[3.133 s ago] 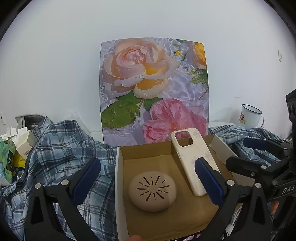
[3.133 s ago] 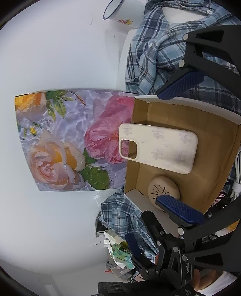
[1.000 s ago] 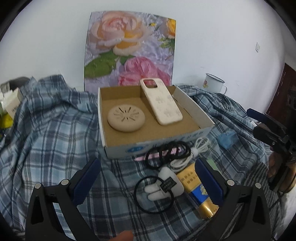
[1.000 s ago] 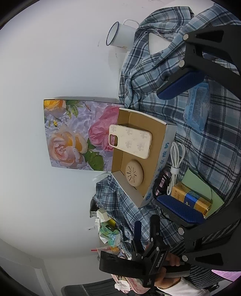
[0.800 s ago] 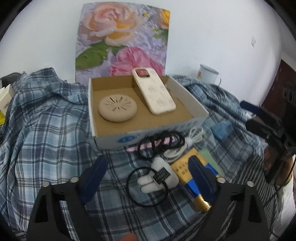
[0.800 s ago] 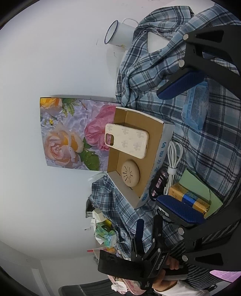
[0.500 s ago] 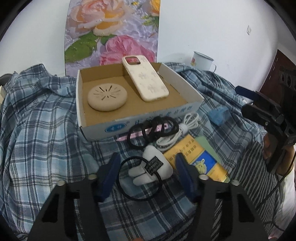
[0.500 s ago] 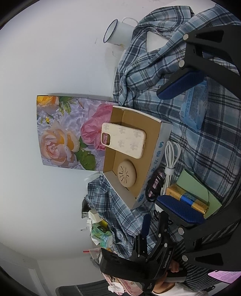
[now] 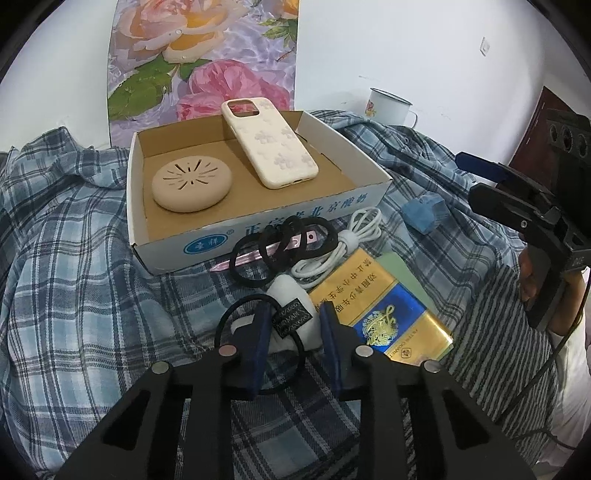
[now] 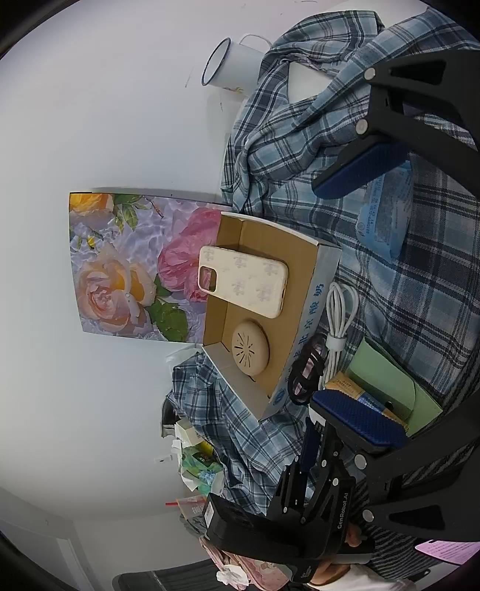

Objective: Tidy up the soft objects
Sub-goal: 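Move the left gripper to the white earphone case and grasp it, then grasp the blue face-mask packet with the right gripper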

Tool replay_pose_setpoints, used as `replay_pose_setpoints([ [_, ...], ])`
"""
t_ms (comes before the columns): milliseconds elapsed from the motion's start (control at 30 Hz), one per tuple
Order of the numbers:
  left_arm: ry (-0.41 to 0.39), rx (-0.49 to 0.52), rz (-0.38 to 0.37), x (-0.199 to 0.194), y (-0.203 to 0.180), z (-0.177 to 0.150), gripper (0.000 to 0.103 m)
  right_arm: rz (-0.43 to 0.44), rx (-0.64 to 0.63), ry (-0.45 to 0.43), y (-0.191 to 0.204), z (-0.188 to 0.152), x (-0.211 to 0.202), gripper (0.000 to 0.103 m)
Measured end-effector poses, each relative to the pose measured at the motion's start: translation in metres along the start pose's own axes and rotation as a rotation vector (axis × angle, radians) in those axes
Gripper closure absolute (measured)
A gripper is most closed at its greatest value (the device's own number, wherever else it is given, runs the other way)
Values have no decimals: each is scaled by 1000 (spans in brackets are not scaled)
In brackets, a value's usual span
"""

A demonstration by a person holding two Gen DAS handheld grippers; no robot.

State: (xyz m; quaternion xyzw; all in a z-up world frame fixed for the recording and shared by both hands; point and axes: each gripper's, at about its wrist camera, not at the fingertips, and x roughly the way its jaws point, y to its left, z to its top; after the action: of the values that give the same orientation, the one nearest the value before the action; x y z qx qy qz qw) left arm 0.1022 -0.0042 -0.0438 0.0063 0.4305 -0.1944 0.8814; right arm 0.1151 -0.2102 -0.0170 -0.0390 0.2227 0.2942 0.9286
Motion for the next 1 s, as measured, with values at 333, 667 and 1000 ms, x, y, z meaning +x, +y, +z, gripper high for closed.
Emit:
replay_pose_setpoints([
  [333, -69, -11, 17, -13, 0, 0, 78, -13, 91, -66, -30, -5, -17, 0],
  [667, -88, 1, 29, -16, -3, 0, 78, -92, 148, 107, -53, -17, 11, 0],
  [1000, -96, 8, 35, -17, -4, -1, 78, -111, 140, 209, -54, -25, 28, 0],
])
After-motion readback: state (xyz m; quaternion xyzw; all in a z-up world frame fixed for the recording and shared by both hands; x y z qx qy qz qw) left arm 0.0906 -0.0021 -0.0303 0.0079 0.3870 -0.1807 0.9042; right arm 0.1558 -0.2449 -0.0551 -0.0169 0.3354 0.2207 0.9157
